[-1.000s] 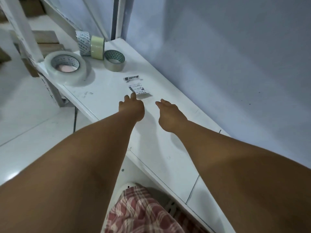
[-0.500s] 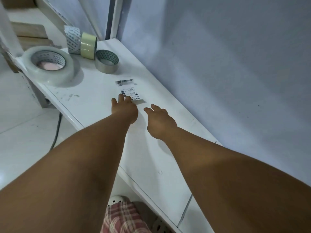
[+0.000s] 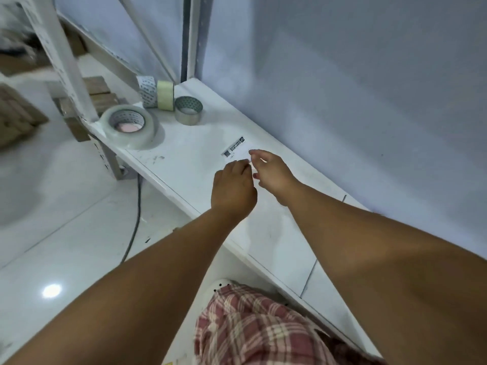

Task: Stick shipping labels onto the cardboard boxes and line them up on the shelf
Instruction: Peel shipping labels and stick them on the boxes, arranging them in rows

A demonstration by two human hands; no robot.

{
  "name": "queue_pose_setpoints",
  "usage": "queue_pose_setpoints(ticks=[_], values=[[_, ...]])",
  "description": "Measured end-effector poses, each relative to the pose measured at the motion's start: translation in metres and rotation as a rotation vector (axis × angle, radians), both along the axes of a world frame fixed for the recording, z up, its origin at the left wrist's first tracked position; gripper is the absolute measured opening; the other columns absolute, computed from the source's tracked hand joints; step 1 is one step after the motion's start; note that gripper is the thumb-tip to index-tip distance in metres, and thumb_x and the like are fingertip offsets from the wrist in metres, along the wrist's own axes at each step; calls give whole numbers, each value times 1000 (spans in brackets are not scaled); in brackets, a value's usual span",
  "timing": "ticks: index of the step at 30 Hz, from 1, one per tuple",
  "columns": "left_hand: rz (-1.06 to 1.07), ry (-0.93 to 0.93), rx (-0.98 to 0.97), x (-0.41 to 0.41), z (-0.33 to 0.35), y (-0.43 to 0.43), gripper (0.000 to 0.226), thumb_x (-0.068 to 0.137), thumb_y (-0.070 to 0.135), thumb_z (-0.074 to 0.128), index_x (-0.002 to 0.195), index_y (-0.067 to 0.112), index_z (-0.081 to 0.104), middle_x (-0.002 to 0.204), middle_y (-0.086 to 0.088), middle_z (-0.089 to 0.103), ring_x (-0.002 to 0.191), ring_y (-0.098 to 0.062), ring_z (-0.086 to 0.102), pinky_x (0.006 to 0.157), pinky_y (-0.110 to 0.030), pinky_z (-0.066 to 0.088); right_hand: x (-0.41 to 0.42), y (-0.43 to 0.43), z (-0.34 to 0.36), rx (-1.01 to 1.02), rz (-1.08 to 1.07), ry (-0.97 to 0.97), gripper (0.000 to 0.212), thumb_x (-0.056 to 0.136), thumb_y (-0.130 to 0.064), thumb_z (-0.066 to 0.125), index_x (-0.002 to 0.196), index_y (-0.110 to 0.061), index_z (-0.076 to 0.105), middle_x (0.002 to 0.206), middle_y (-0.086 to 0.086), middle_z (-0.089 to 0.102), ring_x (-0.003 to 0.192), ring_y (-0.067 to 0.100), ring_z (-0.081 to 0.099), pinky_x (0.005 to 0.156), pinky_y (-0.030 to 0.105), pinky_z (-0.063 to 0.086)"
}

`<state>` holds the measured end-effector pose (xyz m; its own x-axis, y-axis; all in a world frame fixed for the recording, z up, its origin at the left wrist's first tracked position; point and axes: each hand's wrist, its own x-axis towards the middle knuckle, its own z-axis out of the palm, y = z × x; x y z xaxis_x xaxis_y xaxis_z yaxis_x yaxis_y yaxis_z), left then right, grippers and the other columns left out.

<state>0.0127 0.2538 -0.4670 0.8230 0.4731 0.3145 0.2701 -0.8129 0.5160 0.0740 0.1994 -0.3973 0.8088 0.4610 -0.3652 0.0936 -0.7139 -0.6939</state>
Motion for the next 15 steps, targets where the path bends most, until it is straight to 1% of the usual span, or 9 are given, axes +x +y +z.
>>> queue_pose_setpoints(ticks=[1, 3, 5, 6, 8, 10, 11, 13, 15], values=[[-40, -21, 13, -10, 15, -2, 49, 72, 2, 40, 114, 6, 64, 121, -8, 62, 108, -31, 57, 81, -37, 40, -11, -4, 14, 12, -24, -28, 32, 97, -37, 42, 112, -20, 65, 121, 1, 63, 113, 24, 58, 102, 42, 43], [-116, -121, -18, -32, 50, -11, 48, 65, 2, 37, 101, 8, 68, 103, -6, 69, 93, -30, 62, 76, -35, 41, -30, -14, 41, 31, -124, -111, 32, 94, -31, 48, 92, -6, 68, 96, 9, 69, 95, 28, 63, 89, 37, 49], [-108, -225, -232, -54, 83, -21, 41, 66, -5, 36, 96, 6, 63, 93, -7, 69, 83, -29, 62, 71, -30, 42, -45, -26, 66, 42, -248, -185, 23, 88, -17, 52, 82, 0, 67, 83, 13, 69, 79, 30, 62, 69, 30, 49], [-64, -224, -367, -65, 102, -27, 37, 73, -7, 37, 100, 7, 57, 96, -7, 66, 85, -26, 59, 72, -30, 41, -56, -35, 80, 54, -290, -223, 21, 85, -13, 52, 79, 1, 66, 80, 14, 68, 76, 32, 62, 67, 30, 50], [88, -199, -552, -81, 129, -34, 26, 85, -2, 43, 107, 10, 48, 105, -7, 58, 97, -24, 53, 76, -27, 35, -77, -52, 101, 78, -296, -261, 21, 84, -11, 53, 83, 4, 68, 84, 17, 69, 81, 34, 65, 77, 40, 55], [205, -187, -504, -89, 144, -36, 29, 88, 8, 52, 117, 10, 49, 119, -10, 53, 112, -28, 46, 84, -24, 27, -96, -66, 119, 106, -246, -259, 18, 86, -9, 55, 85, 1, 70, 90, 13, 70, 89, 31, 65, 84, 44, 54], [229, -172, -459, -95, 154, -38, 35, 87, 12, 56, 120, 13, 49, 124, -10, 50, 117, -30, 43, 89, -25, 26, -107, -77, 131, 128, -220, -267, 17, 86, -6, 55, 86, -3, 71, 89, 8, 69, 89, 26, 64, 86, 42, 53], [220, -151, -526, -106, 172, -44, 43, 85, 10, 58, 125, 19, 46, 127, -11, 47, 116, -31, 44, 93, -31, 33, -127, -97, 151, 179, -192, -298, 23, 86, 0, 52, 91, -8, 73, 83, -2, 62, 84, 17, 59, 84, 34, 53], [171, -189, -715, -116, 190, -52, 45, 85, 2, 51, 126, 20, 43, 115, -10, 51, 104, -29, 52, 81, -30, 41, -144, -112, 167, 197, -186, -329, 28, 87, 1, 48, 92, -12, 72, 85, -5, 60, 81, 15, 55, 72, 26, 49]])
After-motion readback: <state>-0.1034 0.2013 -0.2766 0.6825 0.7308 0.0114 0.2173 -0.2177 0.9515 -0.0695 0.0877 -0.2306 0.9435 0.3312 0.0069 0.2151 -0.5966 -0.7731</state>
